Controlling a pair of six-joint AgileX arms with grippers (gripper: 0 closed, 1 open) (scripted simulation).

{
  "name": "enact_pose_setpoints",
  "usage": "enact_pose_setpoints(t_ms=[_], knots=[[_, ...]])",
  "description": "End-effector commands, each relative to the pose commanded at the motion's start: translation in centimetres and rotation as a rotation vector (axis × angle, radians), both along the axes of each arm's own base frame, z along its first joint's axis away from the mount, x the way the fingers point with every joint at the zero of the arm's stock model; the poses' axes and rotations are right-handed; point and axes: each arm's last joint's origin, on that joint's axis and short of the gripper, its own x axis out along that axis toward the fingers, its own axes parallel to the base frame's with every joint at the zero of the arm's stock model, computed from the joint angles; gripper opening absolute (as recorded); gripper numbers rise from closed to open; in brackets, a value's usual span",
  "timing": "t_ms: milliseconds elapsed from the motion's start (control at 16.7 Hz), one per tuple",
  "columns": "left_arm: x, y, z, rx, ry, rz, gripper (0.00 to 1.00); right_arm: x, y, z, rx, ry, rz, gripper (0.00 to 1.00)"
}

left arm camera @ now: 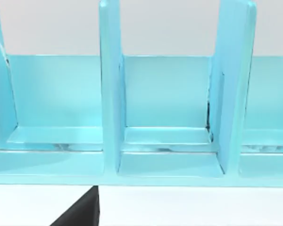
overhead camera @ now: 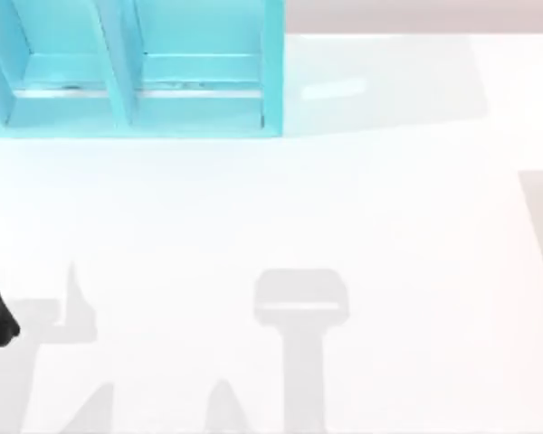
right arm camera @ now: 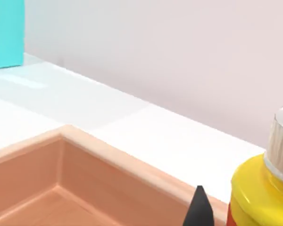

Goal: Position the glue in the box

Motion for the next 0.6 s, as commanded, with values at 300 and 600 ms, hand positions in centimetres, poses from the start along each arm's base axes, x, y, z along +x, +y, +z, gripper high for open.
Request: enact_pose_setpoints(t_ms=[300,600], knots=[[0.0,0.0,0.0,0.0,0.0,0.0,1.0,1.0,2.8,0.3,-0.095,-0.068,0.078,0.0],[0.0,0.0,0.0,0.0,0.0,0.0,1.0,0.1,5.9,-5.1,0.123,0.086,0.14,0.0]])
